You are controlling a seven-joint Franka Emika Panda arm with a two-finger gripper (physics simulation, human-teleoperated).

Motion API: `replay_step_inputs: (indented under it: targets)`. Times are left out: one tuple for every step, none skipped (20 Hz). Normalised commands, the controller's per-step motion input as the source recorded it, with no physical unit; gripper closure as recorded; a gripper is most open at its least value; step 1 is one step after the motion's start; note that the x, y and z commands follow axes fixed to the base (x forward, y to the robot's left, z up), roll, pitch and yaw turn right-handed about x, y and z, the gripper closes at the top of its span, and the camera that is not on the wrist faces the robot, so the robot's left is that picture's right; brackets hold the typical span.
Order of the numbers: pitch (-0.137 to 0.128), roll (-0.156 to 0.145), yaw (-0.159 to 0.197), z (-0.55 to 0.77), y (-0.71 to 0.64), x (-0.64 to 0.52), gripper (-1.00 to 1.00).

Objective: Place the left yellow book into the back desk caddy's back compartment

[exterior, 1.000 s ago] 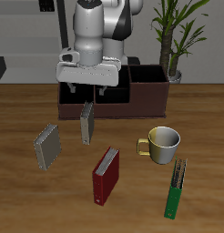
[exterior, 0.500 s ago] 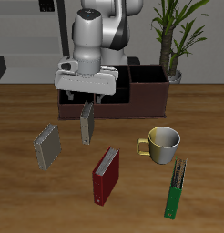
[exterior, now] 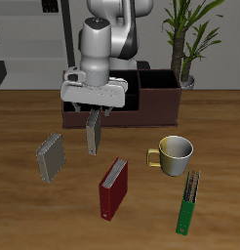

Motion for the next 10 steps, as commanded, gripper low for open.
replay_step_inputs:
  targets:
    - [0.024,0.014,-0.001,-0.22,-0.04,0.0,-1.0]
    - [-0.047,-0.059,0.018,-0.17,-0.18,0.0,-1.0]
    - [0.024,-0.006,-0.04,-0.26,-0.12,0.03,-1.0]
    - [0.043,-0.005,-0.031,-0.25,-0.14,0.03,-1.0]
    - [-0.021,-0.043,0.015,-0.23,-0.1,0.02,-1.0]
    - [0.0,0.0,0.0,0.0,0.05,-0.01,-1.0]
    - [0.004,0.003,0.022,-0.22,-0.05,0.01,-1.0]
    - [0.008,-0.022,-0.035,-0.23,-0.06,0.0,-1.0]
    - [-0.005,0.004,0.044,-0.24,0.03,0.0,-1.0]
    - [0.002,-0.012,0.009,-0.26,-0.02,0.02,-1.0]
